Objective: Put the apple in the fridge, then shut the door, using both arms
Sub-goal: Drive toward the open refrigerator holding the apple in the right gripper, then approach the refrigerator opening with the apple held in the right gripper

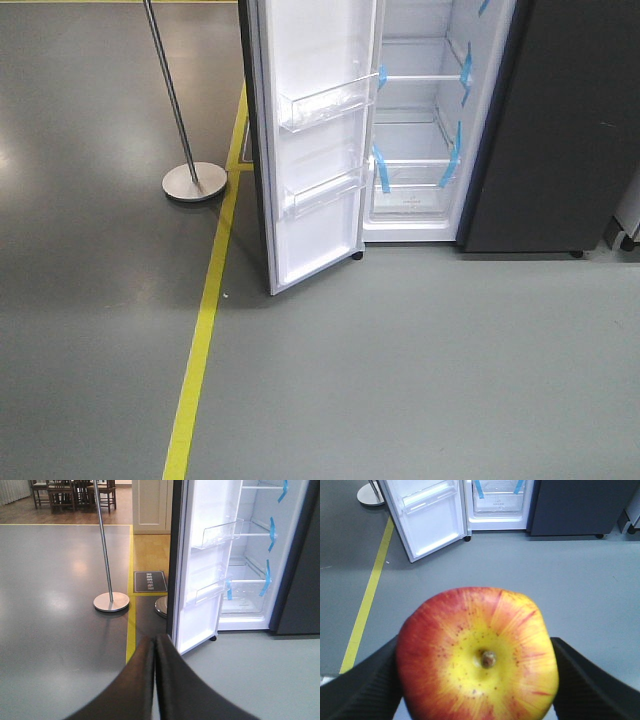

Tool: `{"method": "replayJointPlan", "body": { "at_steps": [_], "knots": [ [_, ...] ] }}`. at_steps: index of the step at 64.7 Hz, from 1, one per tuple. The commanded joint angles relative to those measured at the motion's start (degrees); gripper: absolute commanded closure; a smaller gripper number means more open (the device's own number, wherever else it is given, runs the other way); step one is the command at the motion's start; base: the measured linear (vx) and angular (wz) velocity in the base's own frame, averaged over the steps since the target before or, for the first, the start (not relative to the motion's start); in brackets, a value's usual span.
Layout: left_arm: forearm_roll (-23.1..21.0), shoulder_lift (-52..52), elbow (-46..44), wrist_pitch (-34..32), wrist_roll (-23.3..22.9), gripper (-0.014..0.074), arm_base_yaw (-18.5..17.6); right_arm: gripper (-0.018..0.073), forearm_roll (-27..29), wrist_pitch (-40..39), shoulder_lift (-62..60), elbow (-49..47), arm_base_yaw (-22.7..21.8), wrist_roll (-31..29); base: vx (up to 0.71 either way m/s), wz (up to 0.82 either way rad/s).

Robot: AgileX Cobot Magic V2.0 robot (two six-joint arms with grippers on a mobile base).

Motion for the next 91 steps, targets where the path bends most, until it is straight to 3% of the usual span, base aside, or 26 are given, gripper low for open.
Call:
{"method": "replayJointPlan", "body": {
  "at_steps": [1, 91],
  "knots": [
    [-0.3, -0.8, 1.2, -4.0, 0.0, 0.0602, 0.1, 0.0314, 0.5, -4.0, 0.1, -1.7, -0.2, -0.1, 0.15, -0.02],
    [-0.3, -0.8, 1.2, -4.0, 0.0, 0.0602, 0.1, 0.0314, 0.5, -4.0, 0.1, -1.7, -0.2, -0.1, 0.17, 0.0]
  ]
}}
